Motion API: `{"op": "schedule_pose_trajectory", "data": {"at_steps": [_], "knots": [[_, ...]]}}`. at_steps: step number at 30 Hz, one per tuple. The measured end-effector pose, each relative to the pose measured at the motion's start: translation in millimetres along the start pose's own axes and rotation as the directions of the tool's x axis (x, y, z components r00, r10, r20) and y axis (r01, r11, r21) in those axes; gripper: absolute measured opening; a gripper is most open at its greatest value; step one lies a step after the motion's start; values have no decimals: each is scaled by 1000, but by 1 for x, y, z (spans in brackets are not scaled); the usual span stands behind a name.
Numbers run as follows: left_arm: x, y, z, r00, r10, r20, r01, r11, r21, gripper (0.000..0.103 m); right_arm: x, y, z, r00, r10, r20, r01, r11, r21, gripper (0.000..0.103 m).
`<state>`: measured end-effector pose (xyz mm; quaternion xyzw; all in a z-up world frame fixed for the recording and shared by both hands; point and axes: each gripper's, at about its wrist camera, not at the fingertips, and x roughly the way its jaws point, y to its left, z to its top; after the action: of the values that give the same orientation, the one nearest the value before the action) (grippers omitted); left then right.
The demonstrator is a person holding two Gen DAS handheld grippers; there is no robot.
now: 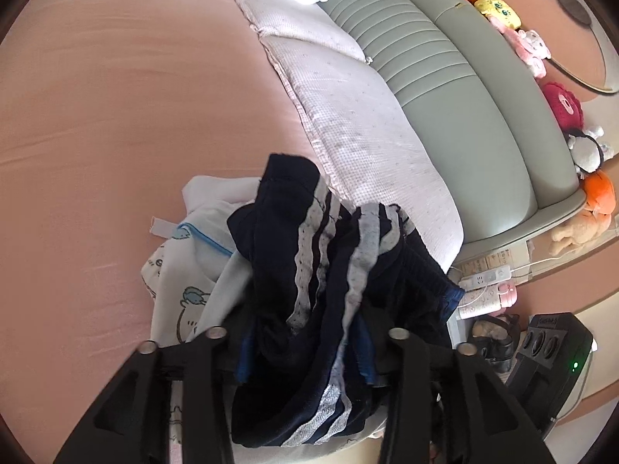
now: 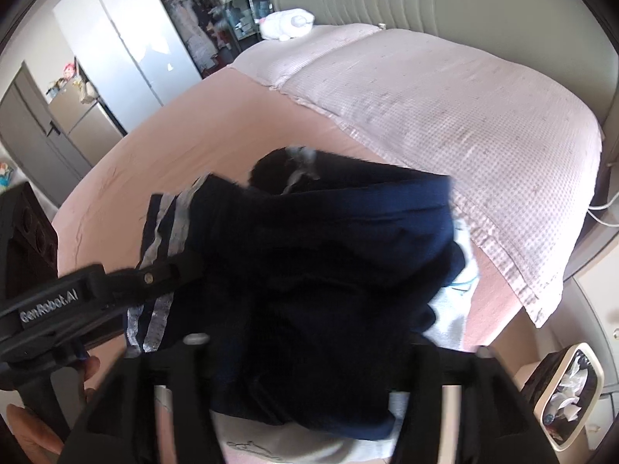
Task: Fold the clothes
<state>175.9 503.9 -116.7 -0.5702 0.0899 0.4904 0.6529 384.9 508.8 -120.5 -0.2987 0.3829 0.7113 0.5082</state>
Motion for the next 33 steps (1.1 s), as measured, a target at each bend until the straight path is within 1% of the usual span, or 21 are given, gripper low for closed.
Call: {"op": "schedule_pose_trajectory", "data": {"at_steps": [1,2,3,5,6,7,11,14,18,19,23,27,31,33], "knots": [[-4,-3,0,1000,8,10,-8,1000,12,64,0,5,-1,1000,-27,-3,27,999,-17,79],[-9,-7,1,999,31,22,-32,999,27,83,-1,11,-1,999,-54,-6,54,998,-33,79],[-16,-10,4,997,67,42,-69,997,38,93,-1,16,-2,997,-81,-8,81,995,-50,79],[-29,-15,9,987,139,82,-144,988,57,98,-4,24,-3,991,-134,-1,133,989,-65,79],[-35,-17,11,980,172,102,-180,982,65,99,-7,24,-2,990,-142,2,142,989,-52,79],[-43,-17,14,974,192,118,-200,978,64,100,-9,25,-1,989,-150,4,150,988,-38,79],[-73,-10,19,966,182,182,-192,980,42,102,-21,19,5,983,-185,-2,185,983,15,79],[-90,-1,17,959,179,219,-183,983,1,102,-28,16,9,964,-267,3,267,963,24,79],[-102,5,15,952,181,246,-177,983,-38,103,-41,12,10,953,-303,18,303,952,35,79],[-104,5,14,952,178,250,-173,984,-39,103,-44,12,10,954,-299,21,298,954,35,79],[-110,0,12,948,186,260,-186,982,-23,103,-57,17,14,955,-294,30,294,956,9,79],[-117,-9,9,940,207,272,-215,977,-3,103,-81,21,22,948,-313,62,315,949,-25,79],[-132,-26,1,931,213,298,-235,971,43,103,-123,44,21,939,-322,121,330,942,-56,79],[-141,-34,-5,934,189,304,-218,974,63,103,-142,58,21,936,-315,157,329,942,-69,80]]}}
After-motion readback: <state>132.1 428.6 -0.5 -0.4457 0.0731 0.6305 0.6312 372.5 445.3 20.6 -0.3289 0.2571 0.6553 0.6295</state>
